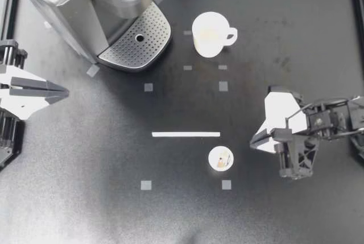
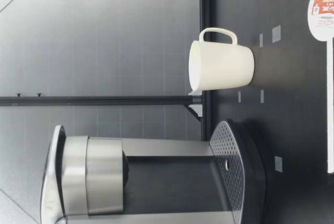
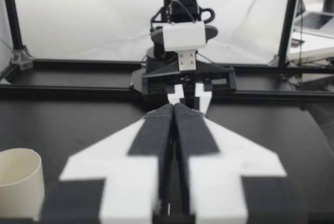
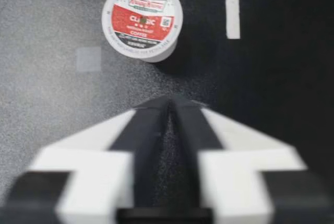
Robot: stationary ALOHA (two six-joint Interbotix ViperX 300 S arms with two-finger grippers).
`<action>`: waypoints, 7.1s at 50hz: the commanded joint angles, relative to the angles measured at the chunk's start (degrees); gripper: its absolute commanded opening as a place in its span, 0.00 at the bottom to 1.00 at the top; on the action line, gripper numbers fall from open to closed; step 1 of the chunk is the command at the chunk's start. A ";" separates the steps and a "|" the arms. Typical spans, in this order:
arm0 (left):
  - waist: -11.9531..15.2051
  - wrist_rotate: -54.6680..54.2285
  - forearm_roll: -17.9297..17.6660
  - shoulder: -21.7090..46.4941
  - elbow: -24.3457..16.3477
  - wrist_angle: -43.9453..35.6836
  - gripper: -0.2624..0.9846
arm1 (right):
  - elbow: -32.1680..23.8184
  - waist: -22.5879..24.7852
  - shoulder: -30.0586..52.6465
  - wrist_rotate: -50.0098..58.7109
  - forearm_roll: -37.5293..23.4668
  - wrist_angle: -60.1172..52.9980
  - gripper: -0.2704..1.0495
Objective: Place the coffee capsule inside the capsule container, then place the cup onto the center of the cup tray.
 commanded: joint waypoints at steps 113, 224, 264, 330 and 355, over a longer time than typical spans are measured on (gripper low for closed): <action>-0.09 -0.97 -1.85 3.69 -2.99 0.44 0.27 | -12.74 2.02 11.95 -2.81 -0.44 -4.39 0.65; -11.51 -34.28 93.43 62.67 -44.91 109.07 0.27 | -2.29 -0.26 2.81 1.05 1.23 -24.96 0.65; -7.03 -33.93 100.55 55.20 -42.45 107.67 0.27 | -2.55 -0.26 2.72 1.14 1.23 -25.05 0.65; 10.63 -72.51 97.65 27.77 -33.93 76.99 0.27 | -3.52 -0.26 0.70 1.67 1.14 -26.37 0.65; 14.85 -75.50 97.47 24.79 -31.73 74.53 0.27 | -4.75 -0.26 0.70 1.93 1.32 -26.46 0.65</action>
